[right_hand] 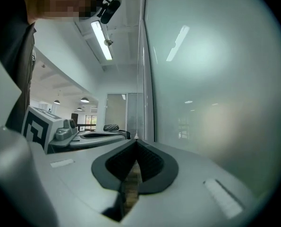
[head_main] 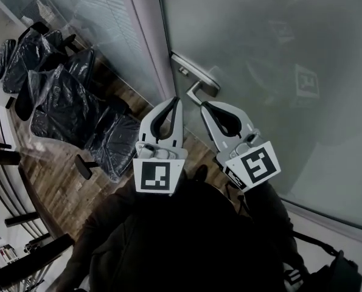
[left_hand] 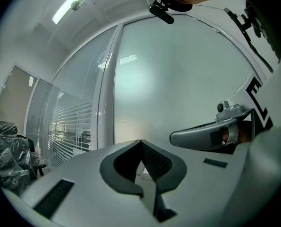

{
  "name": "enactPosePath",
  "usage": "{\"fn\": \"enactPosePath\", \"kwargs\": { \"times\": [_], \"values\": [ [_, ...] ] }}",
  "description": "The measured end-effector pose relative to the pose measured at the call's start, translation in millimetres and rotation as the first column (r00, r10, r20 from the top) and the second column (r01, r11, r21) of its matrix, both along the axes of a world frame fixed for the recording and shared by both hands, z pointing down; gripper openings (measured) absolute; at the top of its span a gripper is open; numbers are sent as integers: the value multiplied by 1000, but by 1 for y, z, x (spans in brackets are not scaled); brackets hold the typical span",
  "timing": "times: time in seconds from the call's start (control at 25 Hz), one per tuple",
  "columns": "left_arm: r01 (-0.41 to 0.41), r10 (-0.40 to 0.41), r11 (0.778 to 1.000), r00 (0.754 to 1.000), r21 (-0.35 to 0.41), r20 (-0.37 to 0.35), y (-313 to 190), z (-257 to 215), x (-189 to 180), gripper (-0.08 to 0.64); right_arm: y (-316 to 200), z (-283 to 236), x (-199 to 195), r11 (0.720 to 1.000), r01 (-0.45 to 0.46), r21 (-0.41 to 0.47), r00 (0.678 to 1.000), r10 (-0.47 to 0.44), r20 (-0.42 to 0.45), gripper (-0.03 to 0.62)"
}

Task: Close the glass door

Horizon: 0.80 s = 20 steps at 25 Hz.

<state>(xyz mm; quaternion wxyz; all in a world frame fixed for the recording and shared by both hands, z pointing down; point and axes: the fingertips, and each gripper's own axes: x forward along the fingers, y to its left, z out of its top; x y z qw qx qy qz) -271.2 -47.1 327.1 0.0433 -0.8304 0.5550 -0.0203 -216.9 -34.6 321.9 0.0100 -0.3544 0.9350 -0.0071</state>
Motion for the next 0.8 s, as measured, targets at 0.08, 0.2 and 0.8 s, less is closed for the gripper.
{"fn": "enactPosePath", "kwargs": {
  "times": [0.08,0.2,0.8],
  "values": [
    [-2,2,1000,1000,2,6,-3,0,2,-3,-4,-5,4,999,-30,15,999,30,11,2],
    [-15,15,1000,1000,28,0,-4,-6,7,-3,-3,-14,7,998,-61,30,998,60,30,2],
    [-61,60,998,998,33,22,0,-9,22,-3,2,-27,17,996,-82,20,992,80,95,2]
  ]
}}
